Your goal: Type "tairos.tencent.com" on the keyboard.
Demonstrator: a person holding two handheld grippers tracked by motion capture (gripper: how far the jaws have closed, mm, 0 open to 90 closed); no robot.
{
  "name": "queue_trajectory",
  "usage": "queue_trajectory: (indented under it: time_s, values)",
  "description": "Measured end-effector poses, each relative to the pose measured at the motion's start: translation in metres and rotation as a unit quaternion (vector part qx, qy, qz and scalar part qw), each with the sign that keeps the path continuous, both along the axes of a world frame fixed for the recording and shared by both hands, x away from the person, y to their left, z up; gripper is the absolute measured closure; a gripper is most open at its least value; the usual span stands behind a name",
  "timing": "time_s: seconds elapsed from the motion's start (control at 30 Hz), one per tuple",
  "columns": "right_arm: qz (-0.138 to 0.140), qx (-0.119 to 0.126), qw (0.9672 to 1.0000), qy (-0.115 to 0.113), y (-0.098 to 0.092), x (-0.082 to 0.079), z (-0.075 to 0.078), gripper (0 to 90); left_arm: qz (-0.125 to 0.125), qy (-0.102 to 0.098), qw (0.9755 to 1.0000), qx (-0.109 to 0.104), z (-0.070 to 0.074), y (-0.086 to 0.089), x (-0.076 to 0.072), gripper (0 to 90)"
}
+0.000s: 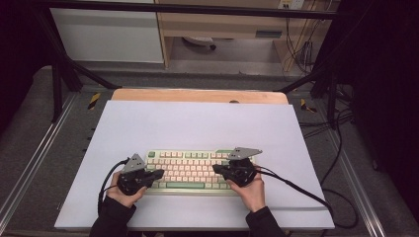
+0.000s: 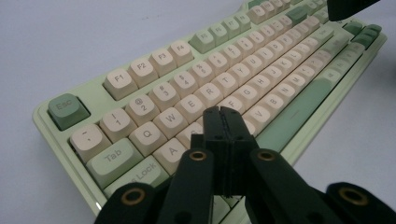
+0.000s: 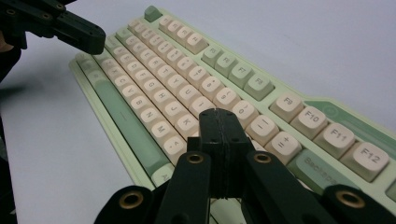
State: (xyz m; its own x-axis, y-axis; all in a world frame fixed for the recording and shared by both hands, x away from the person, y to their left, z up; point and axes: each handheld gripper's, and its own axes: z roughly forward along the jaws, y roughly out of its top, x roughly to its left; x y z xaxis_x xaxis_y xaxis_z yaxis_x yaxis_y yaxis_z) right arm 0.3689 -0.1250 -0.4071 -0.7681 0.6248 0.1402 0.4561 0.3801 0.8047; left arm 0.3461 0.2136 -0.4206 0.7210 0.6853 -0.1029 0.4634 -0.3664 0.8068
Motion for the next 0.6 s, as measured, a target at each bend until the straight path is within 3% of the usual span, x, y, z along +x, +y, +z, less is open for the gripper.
queue_trajectory:
  time_s: [0.27,0.6]
  values:
    - [-0.003,0.008,1.0,-0.001,0.012,0.007,0.003,90.0,0.003,-0.002,1.0,-0.005,0.001,0.003,0.0,89.8]
    - [-0.006,-0.001,0.9999,0.009,0.027,0.018,-0.004,90.0,0.002,0.0,1.0,-0.004,0.0,0.002,0.001,89.8]
